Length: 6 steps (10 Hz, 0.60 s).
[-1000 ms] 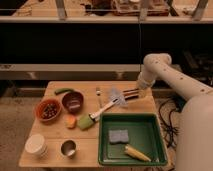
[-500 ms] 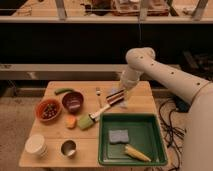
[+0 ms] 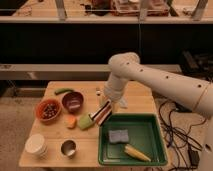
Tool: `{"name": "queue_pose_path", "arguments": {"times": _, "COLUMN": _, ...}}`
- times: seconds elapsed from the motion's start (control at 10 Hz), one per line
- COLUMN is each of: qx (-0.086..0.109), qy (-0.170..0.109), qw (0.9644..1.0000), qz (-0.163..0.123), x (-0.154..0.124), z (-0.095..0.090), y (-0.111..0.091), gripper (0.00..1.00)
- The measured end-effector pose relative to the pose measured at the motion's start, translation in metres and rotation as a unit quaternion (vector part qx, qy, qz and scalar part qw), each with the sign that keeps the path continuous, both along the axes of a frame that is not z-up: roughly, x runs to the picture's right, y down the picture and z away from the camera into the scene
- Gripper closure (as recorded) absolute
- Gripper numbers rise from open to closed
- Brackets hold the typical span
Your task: Place eraser in metal cup
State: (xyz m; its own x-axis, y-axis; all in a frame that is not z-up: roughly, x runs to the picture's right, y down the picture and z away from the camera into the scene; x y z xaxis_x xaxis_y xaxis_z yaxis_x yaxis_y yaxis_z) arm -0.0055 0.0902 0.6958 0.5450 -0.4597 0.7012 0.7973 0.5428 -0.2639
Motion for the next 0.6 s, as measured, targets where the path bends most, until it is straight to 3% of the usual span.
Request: {"name": "queue_pose_path", "arguments": {"times": 0.6, "qx": -0.001, "qy": -0.005, "qw": 0.9999, "qz": -0.014, "x": -0.0069, "z": -0.0045, "y": 0.0057, "gripper": 1.0}}
